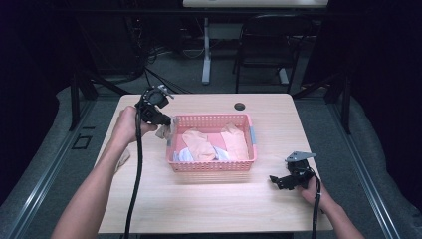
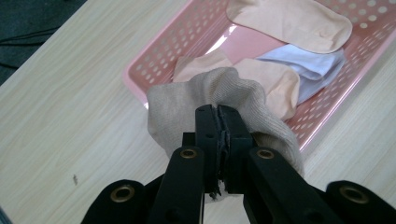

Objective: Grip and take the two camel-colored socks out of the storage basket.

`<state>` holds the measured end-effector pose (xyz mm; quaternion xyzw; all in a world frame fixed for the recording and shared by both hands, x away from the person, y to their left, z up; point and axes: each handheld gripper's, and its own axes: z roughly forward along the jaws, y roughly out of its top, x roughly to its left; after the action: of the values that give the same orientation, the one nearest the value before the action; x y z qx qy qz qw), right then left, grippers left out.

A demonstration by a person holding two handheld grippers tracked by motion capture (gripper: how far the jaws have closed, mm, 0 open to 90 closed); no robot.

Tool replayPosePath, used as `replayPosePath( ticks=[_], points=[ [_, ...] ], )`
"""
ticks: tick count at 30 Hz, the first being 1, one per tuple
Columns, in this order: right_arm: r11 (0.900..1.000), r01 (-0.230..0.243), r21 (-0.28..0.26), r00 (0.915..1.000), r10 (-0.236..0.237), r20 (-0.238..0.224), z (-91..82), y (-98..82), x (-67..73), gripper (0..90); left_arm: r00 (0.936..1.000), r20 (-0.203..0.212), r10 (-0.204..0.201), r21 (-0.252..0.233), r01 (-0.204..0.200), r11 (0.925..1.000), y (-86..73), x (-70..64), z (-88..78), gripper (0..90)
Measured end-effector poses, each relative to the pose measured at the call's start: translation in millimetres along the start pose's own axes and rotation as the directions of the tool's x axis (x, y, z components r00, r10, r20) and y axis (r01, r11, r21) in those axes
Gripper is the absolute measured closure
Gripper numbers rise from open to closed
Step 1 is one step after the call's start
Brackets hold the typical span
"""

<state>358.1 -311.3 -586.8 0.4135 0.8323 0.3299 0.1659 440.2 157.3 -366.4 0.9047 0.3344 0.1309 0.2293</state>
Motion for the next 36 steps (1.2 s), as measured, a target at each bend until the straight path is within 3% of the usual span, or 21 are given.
replayPosePath(
  ticks=[7, 14, 20, 26, 36],
  points=[
    [1.000, 0.001, 0.002, 1.0000, -0.001, 0.000, 0.0, 0.2, 0.0, 0.0, 0.9983, -0.029, -0.050, -0.007, 0.050, 0.9987, -24.1, 18.2, -18.2, 87.3],
    [1.000, 0.002, 0.003, 1.0000, -0.002, -0.002, 0.0, 0.3, -0.1, 0.0, 0.9933, -0.044, -0.107, 0.008, 0.107, 0.9942, -52.5, 35.7, -21.1, 87.3],
    [1.000, 0.002, 0.002, 1.0000, -0.002, -0.002, 0.1, 0.3, -0.1, 0.0, 0.9841, -0.041, -0.173, 0.035, 0.174, 0.9841, -81.8, 50.3, -11.1, 87.2],
    [1.000, 0.002, 0.003, 1.0000, -0.002, -0.001, 0.1, 0.3, 0.0, 0.0, 0.9761, -0.035, -0.214, 0.057, 0.216, 0.9747, -103.7, 60.3, 1.4, 87.3],
    [1.000, 0.002, 0.002, 1.0000, -0.002, -0.001, 0.1, 0.3, 0.0, 0.0, 0.9617, -0.032, -0.272, 0.088, 0.274, 0.9577, -127.7, 71.5, 20.4, 87.2]
  ],
)
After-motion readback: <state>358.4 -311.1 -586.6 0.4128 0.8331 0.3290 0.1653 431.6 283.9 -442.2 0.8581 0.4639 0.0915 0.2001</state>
